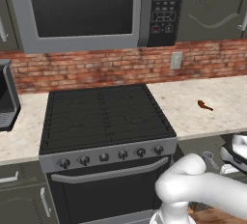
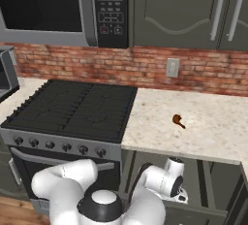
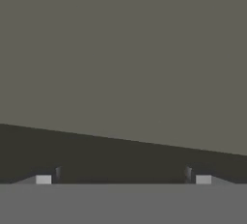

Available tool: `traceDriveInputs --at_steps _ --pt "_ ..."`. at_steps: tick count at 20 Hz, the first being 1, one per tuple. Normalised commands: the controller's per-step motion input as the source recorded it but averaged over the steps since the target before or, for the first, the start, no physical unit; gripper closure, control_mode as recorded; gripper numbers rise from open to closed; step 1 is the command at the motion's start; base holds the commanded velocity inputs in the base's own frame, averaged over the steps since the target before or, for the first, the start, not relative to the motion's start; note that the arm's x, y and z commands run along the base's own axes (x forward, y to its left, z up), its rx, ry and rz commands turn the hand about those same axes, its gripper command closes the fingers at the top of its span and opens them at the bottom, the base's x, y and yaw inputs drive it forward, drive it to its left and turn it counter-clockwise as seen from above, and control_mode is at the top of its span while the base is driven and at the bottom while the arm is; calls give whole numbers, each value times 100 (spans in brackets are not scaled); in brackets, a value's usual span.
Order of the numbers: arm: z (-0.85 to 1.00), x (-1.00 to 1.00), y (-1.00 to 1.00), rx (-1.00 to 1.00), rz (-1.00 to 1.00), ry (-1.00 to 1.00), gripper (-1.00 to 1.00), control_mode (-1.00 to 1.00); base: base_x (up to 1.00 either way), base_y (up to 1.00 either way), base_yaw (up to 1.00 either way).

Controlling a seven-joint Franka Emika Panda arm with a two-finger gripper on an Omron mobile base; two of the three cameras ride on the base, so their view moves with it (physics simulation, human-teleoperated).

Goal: Pick the measuring cup from the drawer and place it on the counter.

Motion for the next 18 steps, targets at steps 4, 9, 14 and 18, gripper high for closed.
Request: traceDriveInputs --at_steps 4,9,14,18 --pt "0 -100 19 1 11 0 -100 -100 0 0 0" --pt "20 -100 16 2 10 0 -100 -100 0 0 0" --pt "99 -21 0 8 3 -2 -100 -100 0 0 0" --pt "100 24 -8 14 0 0 -100 -100 0 0 0"
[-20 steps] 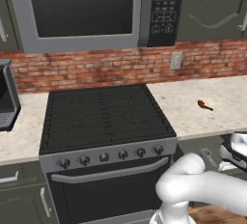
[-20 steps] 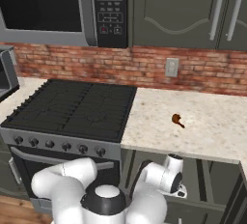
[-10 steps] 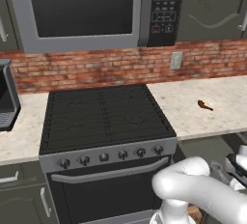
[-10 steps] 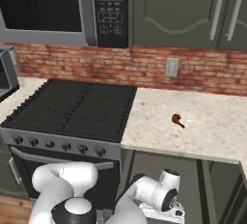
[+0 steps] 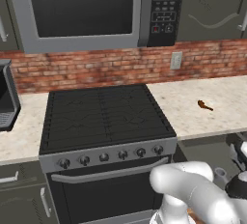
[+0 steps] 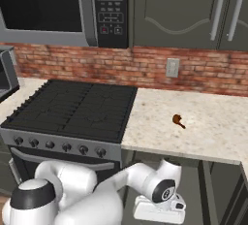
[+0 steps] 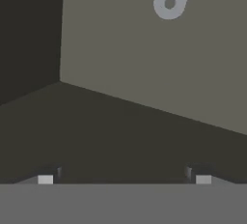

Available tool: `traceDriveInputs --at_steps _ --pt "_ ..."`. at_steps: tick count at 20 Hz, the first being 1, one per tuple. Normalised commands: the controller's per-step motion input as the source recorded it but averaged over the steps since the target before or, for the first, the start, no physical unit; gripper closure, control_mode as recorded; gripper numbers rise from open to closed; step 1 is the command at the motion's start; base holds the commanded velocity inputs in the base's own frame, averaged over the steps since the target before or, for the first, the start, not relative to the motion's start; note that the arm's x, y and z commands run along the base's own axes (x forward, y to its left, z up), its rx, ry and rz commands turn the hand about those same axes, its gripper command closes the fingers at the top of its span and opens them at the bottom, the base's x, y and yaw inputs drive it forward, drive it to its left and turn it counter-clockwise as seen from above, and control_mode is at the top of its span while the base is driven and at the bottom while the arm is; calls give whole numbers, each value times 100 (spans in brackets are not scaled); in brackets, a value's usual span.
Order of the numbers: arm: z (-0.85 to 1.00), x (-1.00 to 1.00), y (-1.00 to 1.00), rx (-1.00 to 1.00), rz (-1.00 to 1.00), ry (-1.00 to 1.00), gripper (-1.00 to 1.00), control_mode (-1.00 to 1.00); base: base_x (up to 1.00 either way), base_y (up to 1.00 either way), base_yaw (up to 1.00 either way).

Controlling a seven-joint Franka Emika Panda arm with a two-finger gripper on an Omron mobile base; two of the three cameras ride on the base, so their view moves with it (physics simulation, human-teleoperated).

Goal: Pick the measuring cup from the drawer and place it on the counter.

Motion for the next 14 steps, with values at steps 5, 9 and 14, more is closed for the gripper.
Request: traceDriveInputs --at_steps 5,9,14 --pt "100 41 -20 14 0 0 -100 -100 0 0 0" --pt "72 60 -27 9 0 0 -100 -100 0 0 0" --pt "-12 35 -8 -5 -1 0 -100 -100 0 0 0"
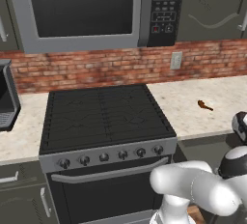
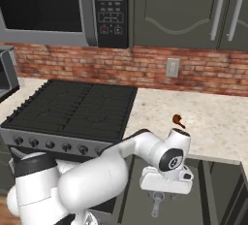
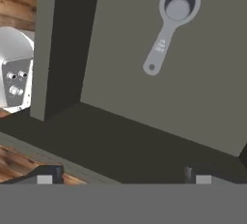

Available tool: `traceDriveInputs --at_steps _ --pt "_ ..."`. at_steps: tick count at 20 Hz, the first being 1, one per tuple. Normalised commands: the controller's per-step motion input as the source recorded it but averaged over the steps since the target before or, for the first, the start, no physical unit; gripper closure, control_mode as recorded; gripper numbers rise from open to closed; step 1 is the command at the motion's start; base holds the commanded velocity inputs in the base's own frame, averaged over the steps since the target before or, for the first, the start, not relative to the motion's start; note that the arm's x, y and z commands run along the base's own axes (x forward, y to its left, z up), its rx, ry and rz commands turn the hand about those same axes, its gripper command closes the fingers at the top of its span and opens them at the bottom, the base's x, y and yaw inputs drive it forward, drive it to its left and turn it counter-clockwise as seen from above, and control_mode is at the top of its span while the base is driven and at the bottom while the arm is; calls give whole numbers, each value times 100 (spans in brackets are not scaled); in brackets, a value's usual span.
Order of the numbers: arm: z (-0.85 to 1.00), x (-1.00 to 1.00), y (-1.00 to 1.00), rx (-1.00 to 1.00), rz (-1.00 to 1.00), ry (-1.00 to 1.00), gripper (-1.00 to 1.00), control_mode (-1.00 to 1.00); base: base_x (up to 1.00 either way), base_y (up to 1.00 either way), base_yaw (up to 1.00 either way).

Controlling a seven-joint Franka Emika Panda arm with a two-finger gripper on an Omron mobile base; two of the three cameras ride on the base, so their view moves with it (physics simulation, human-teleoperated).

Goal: Pick the measuring cup from the drawer and place it on the counter.

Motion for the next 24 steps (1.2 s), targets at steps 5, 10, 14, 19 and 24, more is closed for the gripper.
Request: traceDriveInputs --at_steps 5,10,14,19,24 --pt "-65 36 0 -12 -4 0 -100 -100 0 0 0" --pt "-58 50 0 -4 -2 0 -100 -100 0 0 0" --pt "-52 39 0 0 0 0 -100 -100 0 0 0" --pt "-61 24 0 0 0 -2 -100 -100 0 0 0" --pt "-56 29 0 0 0 -2 -100 -100 0 0 0"
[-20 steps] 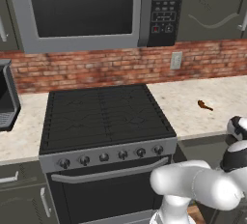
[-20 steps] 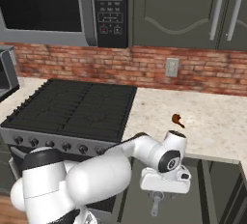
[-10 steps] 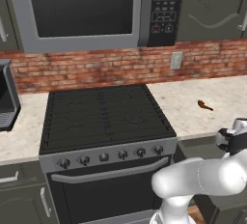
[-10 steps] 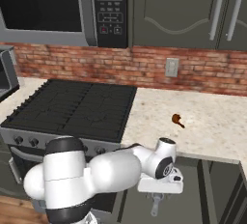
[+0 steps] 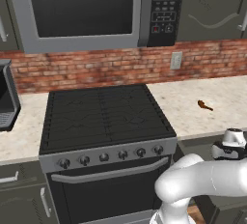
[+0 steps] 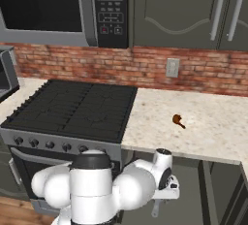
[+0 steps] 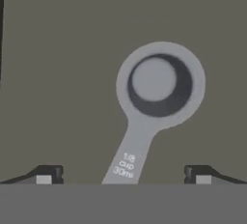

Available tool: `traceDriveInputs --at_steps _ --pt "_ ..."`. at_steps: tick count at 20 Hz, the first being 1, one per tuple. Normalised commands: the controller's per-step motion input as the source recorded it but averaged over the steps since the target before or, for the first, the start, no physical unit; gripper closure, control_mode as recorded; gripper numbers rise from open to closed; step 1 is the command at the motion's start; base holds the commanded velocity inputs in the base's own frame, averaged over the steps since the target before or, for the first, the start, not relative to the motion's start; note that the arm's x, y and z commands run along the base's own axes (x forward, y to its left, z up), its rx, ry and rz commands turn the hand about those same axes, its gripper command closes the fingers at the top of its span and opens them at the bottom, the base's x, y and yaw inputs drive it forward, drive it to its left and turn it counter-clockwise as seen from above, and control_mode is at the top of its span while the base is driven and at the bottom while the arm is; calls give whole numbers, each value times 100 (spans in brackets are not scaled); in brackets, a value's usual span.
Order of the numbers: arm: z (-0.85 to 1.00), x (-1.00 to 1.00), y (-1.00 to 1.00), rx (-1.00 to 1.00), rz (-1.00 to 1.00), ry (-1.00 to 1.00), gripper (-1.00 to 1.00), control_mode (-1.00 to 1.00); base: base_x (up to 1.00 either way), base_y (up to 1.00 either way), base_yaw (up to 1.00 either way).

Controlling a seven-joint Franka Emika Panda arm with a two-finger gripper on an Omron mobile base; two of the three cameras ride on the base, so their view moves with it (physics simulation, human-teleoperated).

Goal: Pick the measuring cup from the drawer and place it on the counter.

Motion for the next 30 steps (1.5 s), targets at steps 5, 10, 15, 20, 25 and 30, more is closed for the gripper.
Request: traceDriveInputs --at_steps 5,10,15,20,25,30 --pt "-39 33 -10 0 0 -3 -100 -100 0 0 0" --pt "-34 9 -2 0 0 -6 100 -100 0 0 0" --pt "-42 -3 12 0 0 -8 100 -100 0 0 0" --pt "-30 -27 20 0 0 -15 100 -100 0 0 0" --pt "25 -56 15 3 0 -32 100 -100 0 0 0" --pt "96 -47 5 17 0 -26 100 -100 0 0 0"
